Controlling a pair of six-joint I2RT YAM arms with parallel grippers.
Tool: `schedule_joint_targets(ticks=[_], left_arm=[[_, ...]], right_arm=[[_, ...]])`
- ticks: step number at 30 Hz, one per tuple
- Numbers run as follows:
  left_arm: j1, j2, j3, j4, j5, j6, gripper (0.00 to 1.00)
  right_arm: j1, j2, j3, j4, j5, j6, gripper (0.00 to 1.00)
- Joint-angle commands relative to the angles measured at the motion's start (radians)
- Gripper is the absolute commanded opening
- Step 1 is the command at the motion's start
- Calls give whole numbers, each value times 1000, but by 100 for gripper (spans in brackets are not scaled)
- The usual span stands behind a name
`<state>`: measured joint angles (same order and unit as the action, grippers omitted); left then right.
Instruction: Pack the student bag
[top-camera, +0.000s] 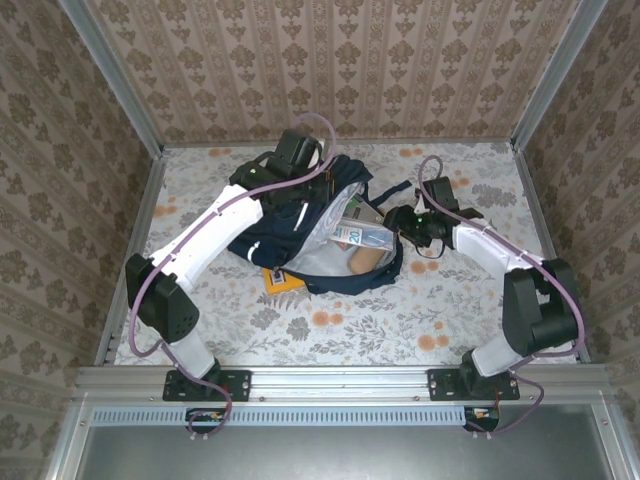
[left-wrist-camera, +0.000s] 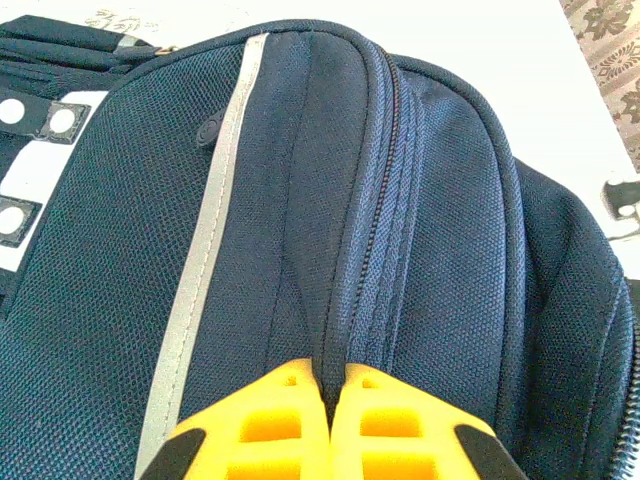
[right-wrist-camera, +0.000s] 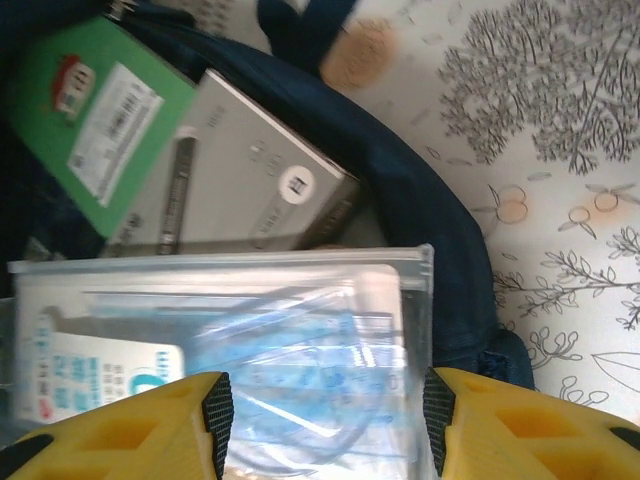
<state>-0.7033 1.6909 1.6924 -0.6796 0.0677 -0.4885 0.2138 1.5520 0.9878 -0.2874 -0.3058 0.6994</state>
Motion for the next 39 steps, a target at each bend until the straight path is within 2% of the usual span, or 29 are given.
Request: schedule_joint_targets(ticks=[1, 8, 19, 24, 29, 30, 31, 35, 39], left_arm=[[-18, -79, 9, 100, 36, -33, 0], [-31, -77, -7, 114, 45, -45, 0], [-67, -66, -29, 133, 44, -62, 0], [-79, -54, -55, 142, 36, -64, 0], [-85, -24, -77, 149, 42, -71, 1], [-84, -20, -83, 150, 45, -73, 8], [-84, -17, -85, 148, 47, -75, 22], [-82, -29, -92, 122, 49, -83, 54], [-64, -102, -163, 98, 43, -107, 71]], right_arm=[[4, 41, -3, -19, 10, -33, 56], [23, 97, 29, -10, -27, -41, 54], [197, 88, 179, -14, -104, -46, 53], [196, 41, 174, -101, -27, -86, 55], [143, -80, 59, -135, 62, -57, 58], [127, -118, 23, -131, 79, -46, 59], [113, -152, -12, -127, 92, -38, 59], [87, -307, -103, -135, 123, -24, 63], [92, -409, -153, -148, 125, -15, 64]])
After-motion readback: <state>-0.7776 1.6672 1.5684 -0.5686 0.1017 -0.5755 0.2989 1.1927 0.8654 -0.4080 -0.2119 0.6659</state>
